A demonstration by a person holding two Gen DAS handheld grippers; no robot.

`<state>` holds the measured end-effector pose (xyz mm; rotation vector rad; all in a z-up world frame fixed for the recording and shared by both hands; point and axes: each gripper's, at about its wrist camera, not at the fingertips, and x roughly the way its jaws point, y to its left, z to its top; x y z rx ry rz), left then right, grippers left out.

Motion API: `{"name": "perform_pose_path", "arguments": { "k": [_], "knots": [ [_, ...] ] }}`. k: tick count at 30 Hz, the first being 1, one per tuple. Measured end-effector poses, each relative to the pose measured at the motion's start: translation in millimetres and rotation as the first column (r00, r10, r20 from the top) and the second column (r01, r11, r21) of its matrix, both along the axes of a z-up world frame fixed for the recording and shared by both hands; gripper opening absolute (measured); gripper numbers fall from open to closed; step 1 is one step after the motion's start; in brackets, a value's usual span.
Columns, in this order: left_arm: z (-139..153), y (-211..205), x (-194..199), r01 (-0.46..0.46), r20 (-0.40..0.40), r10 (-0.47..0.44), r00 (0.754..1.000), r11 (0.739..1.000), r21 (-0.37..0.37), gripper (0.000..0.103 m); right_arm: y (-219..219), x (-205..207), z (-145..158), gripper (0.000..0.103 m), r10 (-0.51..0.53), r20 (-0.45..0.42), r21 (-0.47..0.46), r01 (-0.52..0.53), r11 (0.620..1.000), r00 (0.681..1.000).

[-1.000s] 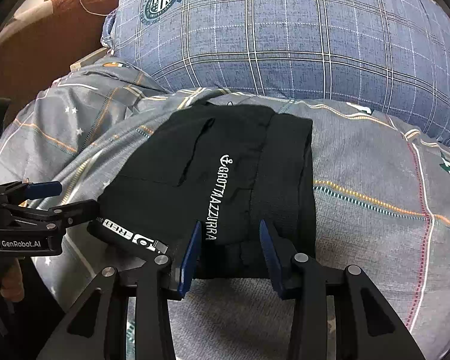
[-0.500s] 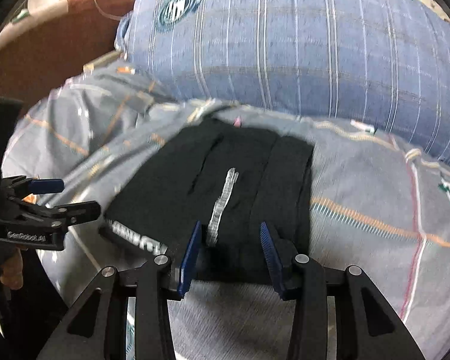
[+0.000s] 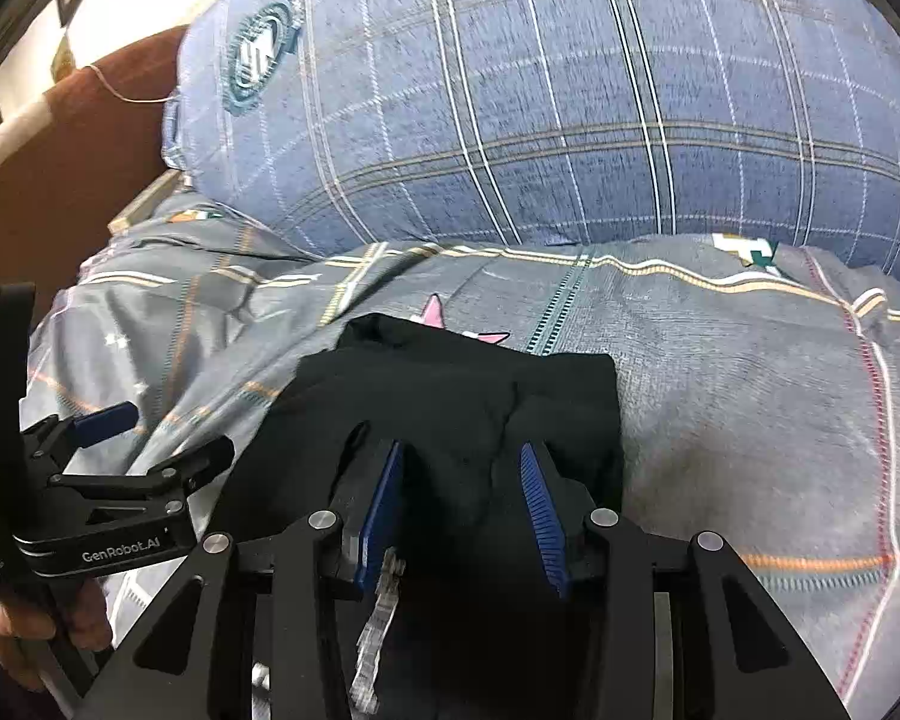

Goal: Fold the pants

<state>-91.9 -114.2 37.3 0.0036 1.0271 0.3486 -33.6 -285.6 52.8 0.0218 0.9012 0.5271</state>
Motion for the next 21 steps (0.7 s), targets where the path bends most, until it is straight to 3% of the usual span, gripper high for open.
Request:
{"name": "perform_pose_path", "arguments": {
  "k": [2,5,10,14,18,21],
  "knots": [
    [-13.6,1.9,7.6,0.002,-0.040,-0.002,0.999,1.000,-0.005,0.103,2.5,8.7,-10.1,0.046,-0.002,-0.028,0.004,0.002,1.000,1.000],
    [-21.5,5.4,4.5,-0.011,-0.033,0.010,0.999,0.999,-0.035,0.103,2.9,15.5,-18.7,0.052,-0.004,-0.033,0.022,0.005,1.000,0.999],
    [-7.9,3.9,-15.3,0.009,-0.014,-0.010,1.000,0.997,-0.079,0.103,-0.1,0.3,-7.6,0.052,0.004,-0.001,-0.007,-0.004,1.000,1.000],
    [2.8,-1.8,-40.4,0.049,0.017,-0.048,0.999,0.995,-0.091,0.103,-14.1,-23.1,2.9,0.052,0.022,0.006,0.035,-0.022,0.999,1.000],
    [1.1,-11.3,-59.7,0.079,0.029,-0.077,0.997,0.993,-0.086,0.103,-15.3,-54.9,3.4,0.052,0.052,0.018,-0.010,-0.052,0.999,0.998],
    [-15.2,-12.2,-58.3,0.064,-0.022,-0.066,0.998,0.994,-0.085,0.103,-5.6,-64.8,-8.7,0.053,0.059,0.027,-0.078,-0.057,0.995,0.998]
  ]
}}
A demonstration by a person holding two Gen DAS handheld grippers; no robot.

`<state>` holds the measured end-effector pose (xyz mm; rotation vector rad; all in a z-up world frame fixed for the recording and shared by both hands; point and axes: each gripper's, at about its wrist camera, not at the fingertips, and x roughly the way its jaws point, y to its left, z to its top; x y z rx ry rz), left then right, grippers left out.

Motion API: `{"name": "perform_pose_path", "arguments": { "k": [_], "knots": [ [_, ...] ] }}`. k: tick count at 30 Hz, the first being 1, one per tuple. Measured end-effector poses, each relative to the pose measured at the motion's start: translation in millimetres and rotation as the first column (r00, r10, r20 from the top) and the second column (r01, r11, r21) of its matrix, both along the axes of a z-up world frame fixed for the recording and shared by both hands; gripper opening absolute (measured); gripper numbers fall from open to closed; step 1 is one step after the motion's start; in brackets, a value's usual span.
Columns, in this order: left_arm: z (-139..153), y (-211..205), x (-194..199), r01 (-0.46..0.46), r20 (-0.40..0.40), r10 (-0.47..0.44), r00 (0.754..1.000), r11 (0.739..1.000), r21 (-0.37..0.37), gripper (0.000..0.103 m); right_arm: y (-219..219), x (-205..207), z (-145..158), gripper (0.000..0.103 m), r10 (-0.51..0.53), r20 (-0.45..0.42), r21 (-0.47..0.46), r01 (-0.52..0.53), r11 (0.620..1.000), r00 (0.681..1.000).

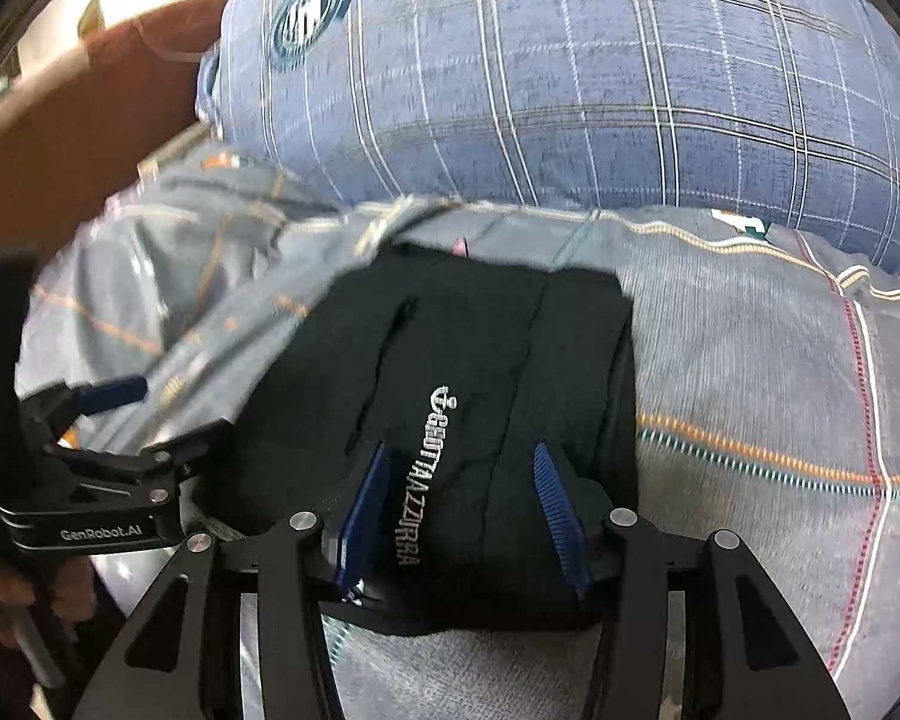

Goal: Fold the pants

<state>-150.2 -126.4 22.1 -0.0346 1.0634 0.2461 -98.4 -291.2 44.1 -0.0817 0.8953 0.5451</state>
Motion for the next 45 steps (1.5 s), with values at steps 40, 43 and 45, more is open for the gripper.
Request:
{"name": "perform_pose_path", "arguments": {
  "k": [40,43,45],
  "knots": [
    [81.9,-16.2,-87.5,0.025,0.251,-0.052,0.967,0.994,0.109,0.103,-26.6,-67.0,59.1,0.076,-0.076,0.111,-0.027,0.080,0.996,0.991],
    [93.8,-14.1,-93.6,0.017,0.281,-0.043,0.959,0.995,0.094,0.103,-22.6,-75.4,68.2,0.077,-0.082,0.118,-0.034,0.087,0.996,0.990],
    [99.9,-13.9,-98.2,0.011,0.300,-0.041,0.953,0.995,0.101,0.103,-19.4,-81.9,74.7,0.077,-0.083,0.131,-0.041,0.089,0.995,0.988]
  ]
}}
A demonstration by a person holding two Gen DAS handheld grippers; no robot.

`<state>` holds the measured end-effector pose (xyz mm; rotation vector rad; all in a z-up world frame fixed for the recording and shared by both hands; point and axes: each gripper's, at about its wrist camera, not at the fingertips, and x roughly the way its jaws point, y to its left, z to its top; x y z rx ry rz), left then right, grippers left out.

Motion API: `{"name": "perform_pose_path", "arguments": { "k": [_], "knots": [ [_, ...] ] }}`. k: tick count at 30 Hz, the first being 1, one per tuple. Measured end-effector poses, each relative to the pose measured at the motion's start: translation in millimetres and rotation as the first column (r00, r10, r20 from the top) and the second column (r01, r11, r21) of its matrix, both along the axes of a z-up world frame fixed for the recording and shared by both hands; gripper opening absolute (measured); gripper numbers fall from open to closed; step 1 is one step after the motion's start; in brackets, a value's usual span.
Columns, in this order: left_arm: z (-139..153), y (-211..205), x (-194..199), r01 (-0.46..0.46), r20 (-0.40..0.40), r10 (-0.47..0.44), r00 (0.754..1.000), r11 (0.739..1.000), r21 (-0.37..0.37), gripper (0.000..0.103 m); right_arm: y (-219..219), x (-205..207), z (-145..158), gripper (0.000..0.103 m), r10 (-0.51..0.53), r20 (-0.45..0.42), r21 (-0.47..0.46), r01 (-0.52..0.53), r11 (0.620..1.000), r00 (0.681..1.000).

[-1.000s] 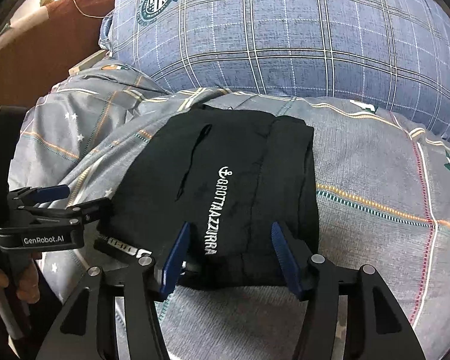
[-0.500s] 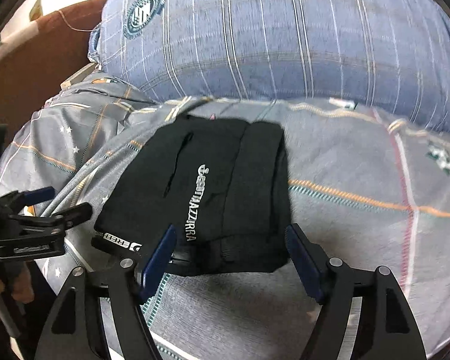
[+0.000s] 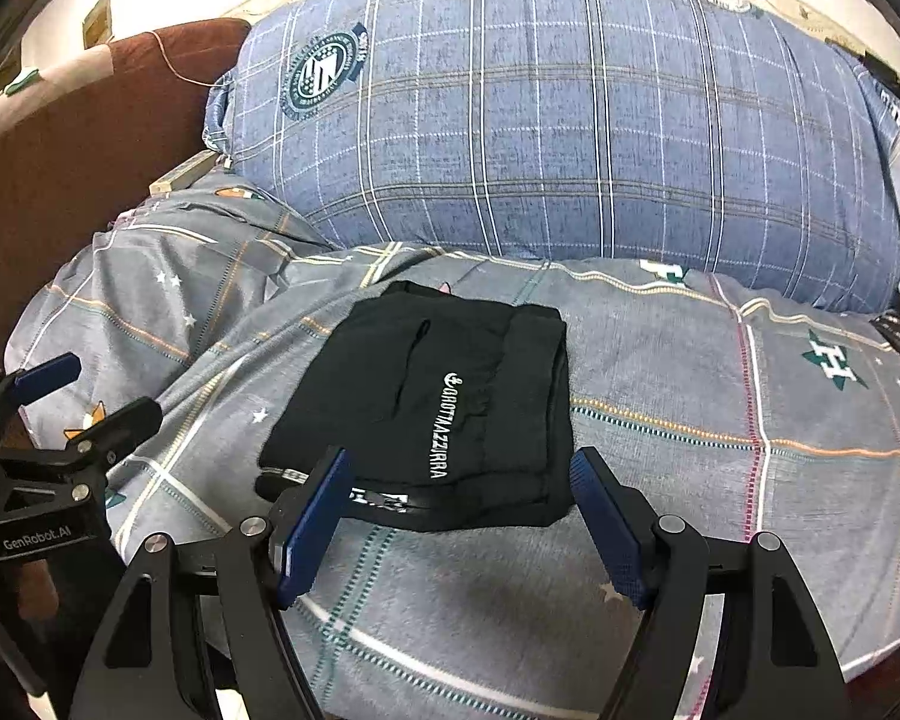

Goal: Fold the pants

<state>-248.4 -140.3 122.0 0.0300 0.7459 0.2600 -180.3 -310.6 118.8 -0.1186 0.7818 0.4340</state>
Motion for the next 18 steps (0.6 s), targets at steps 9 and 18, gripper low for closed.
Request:
{"name": "perform_pose_path", "arguments": {
  "k": [9,18],
  "knots": [
    [8.6,-0.5,-13.2,-0.011,0.045,0.011,0.999,1.000,0.013,0.103,15.2,-23.5,17.0,0.077,-0.007,0.068,-0.057,0.011,0.998,0.998],
    [6.3,0.8,-12.6,-0.036,0.036,0.036,0.999,0.999,0.007,0.103,13.0,-27.4,23.3,0.077,-0.032,0.104,-0.054,0.037,0.998,0.994]
  ]
}}
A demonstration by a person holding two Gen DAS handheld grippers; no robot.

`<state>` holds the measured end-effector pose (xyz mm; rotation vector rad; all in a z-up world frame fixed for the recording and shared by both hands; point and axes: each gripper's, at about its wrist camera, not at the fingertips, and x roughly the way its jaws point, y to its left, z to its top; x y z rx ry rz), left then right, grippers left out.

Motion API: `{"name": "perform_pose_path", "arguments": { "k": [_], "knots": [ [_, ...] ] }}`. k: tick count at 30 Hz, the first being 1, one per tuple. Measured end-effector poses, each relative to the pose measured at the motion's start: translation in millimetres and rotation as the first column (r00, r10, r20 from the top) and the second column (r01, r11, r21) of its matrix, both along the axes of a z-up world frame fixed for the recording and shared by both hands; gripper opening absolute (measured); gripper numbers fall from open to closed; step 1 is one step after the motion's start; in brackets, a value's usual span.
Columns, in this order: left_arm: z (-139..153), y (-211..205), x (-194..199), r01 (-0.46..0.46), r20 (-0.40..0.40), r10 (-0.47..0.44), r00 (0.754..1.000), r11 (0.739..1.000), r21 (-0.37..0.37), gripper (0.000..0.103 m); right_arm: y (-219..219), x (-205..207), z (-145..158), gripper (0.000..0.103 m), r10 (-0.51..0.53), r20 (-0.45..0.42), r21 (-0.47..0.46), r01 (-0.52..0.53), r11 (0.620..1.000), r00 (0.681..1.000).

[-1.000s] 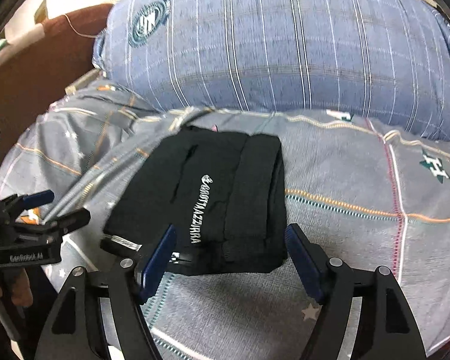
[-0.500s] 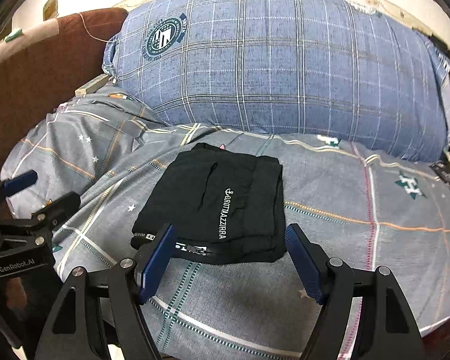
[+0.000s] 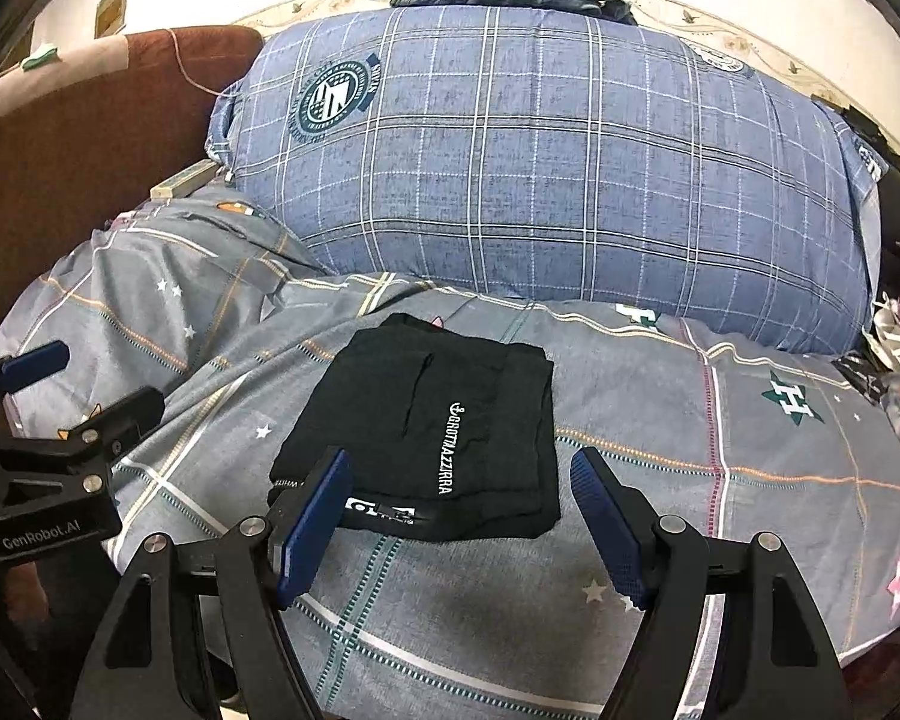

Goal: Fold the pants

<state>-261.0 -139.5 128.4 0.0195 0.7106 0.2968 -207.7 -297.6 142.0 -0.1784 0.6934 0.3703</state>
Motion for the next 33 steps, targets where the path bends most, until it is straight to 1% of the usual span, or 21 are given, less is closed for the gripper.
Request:
{"name": "perform_pose_path", "arguments": {
  "k": [8,16,22,26,33],
  "knots": [
    [-5.3,2.6,1.5,-0.006,-0.026,0.005,1.000,0.999,-0.036,0.103,0.2,3.7,-9.0,0.077,-0.001,-0.028,0.001,0.001,1.000,1.000],
    [-6.8,2.4,2.1,-0.010,-0.029,0.009,1.000,1.000,-0.023,0.103,-1.0,5.1,-9.9,0.077,-0.007,-0.026,0.000,0.007,1.000,1.000],
    [-14.2,3.1,2.3,0.006,-0.048,-0.007,0.999,0.999,-0.040,0.103,-1.2,6.0,-11.5,0.077,-0.028,-0.021,-0.024,0.027,0.999,0.999],
    [-15.5,6.2,0.7,0.000,-0.038,-0.002,0.999,0.998,-0.061,0.103,-4.2,6.5,-9.2,0.077,-0.038,-0.015,-0.019,0.038,0.999,0.999],
    [-13.0,7.1,-0.3,-0.005,-0.021,0.004,1.000,0.999,-0.048,0.103,-5.1,5.8,-3.1,0.077,-0.044,0.012,-0.021,0.044,0.999,0.999]
  ]
}}
